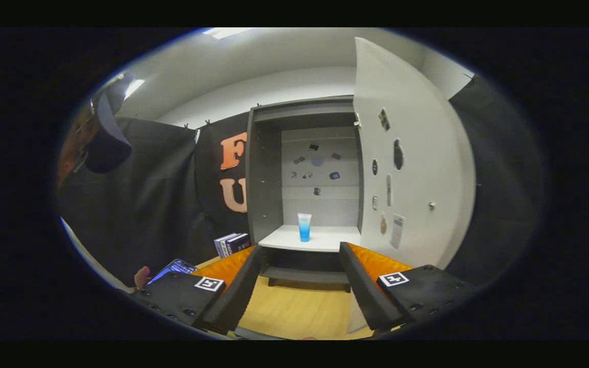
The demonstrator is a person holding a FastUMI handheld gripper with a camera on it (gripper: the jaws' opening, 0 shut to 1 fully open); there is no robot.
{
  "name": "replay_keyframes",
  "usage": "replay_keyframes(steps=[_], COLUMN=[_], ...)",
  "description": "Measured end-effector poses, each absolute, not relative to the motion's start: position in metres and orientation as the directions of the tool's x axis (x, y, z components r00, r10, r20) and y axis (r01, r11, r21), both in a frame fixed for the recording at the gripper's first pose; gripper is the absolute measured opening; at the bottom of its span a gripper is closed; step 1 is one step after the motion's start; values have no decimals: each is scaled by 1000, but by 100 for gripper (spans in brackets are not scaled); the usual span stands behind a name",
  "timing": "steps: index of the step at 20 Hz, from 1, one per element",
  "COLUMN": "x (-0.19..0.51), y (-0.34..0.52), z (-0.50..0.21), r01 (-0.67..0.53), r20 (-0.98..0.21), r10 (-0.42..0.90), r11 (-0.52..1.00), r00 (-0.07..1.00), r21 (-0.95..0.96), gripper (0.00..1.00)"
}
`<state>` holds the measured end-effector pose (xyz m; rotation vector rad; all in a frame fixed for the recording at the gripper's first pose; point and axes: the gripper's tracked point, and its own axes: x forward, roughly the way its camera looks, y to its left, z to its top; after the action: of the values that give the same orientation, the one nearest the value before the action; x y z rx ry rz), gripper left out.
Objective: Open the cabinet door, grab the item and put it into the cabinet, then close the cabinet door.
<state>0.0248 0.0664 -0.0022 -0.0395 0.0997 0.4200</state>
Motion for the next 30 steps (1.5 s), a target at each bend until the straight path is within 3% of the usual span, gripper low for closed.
replay_keyframes(steps=[6,14,20,30], x=[-23,10,56,90], y=[-4,-125,-167,-154], z=[18,28,39,22], r01=[-443,-141,-8,-5], r20=[-40,-26,-10,-53], r10=[448,139,7,5], r11=[892,989,999,1000], r00=[893,990,1000,999], r21=[88,-56,-42,0], gripper=[94,95,95,93])
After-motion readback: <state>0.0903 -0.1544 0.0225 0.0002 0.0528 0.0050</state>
